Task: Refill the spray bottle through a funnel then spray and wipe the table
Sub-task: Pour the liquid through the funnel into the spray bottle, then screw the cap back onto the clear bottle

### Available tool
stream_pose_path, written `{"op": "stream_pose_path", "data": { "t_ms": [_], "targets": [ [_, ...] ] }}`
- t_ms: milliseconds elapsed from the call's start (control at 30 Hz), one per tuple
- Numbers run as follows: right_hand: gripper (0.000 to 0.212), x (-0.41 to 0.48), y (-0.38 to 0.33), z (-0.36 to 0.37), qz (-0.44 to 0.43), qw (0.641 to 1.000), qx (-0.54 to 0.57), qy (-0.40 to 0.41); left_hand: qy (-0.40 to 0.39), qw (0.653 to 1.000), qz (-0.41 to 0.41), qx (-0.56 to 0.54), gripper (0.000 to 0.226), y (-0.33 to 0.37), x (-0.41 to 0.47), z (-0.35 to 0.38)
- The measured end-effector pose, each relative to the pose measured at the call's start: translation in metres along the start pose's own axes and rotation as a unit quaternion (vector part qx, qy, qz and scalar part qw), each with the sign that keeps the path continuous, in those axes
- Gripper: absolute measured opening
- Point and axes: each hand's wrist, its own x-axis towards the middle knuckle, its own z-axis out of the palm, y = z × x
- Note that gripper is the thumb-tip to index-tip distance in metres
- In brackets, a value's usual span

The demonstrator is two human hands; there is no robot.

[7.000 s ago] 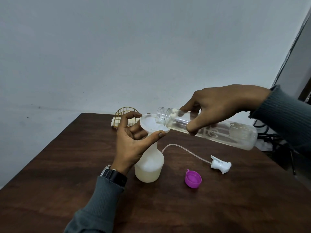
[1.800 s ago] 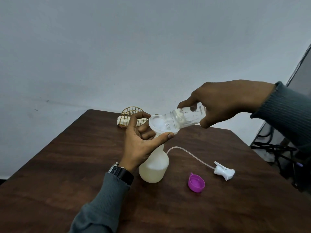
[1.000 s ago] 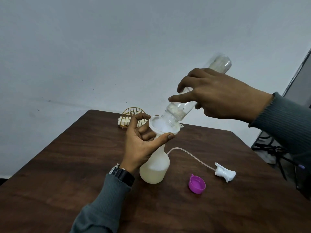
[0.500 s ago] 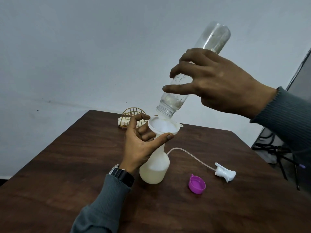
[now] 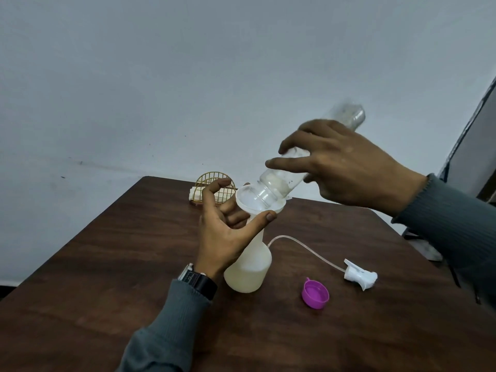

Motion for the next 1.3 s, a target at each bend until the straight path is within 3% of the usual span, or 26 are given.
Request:
{"op": "stream_pose_path", "data": {
  "t_ms": [267,467,633,800,933,1000,1100,1167,1300],
  "targets": [
    [0.074,-0.018,-0.014,0.02,0.101,0.991,0.084,0.002,0.016,0.999,0.032,0.038,0.089,-0.005,-0.002,-0.002],
    [0.072,-0.027,-0.03,0.023,0.239,0.948,0.209,-0.038,0.014,0.999,0.028,0.03,0.092,-0.007,-0.001,-0.005],
    [0.066,-0.037,-0.05,0.033,0.365,0.866,0.341,0.007,0.005,0.999,0.03,0.011,0.1,-0.01,0.001,-0.008],
    [0.065,-0.061,-0.074,0.029,0.499,0.726,0.461,0.103,0.053,0.996,0.065,0.034,0.106,0.003,-0.003,-0.012],
    [0.058,-0.087,-0.119,0.017,0.497,0.626,0.581,0.152,0.134,0.974,0.174,0.047,0.064,0.03,-0.022,-0.013],
    [0.059,-0.096,-0.144,0.012,0.478,0.606,0.62,0.137,0.139,0.971,0.182,0.075,0.043,0.036,-0.044,-0.012],
    [0.064,-0.098,-0.168,0.017,0.462,0.595,0.645,0.128,0.071,0.969,0.157,0.176,0.029,0.032,-0.079,-0.017],
    [0.065,-0.095,-0.178,0.025,0.456,0.589,0.657,0.116,0.004,0.974,0.095,0.203,0.04,0.024,-0.096,-0.02],
    [0.069,-0.091,-0.194,0.039,0.452,0.562,0.682,0.122,-0.079,0.985,0.02,0.153,0.074,0.013,-0.116,-0.023]
  ]
}}
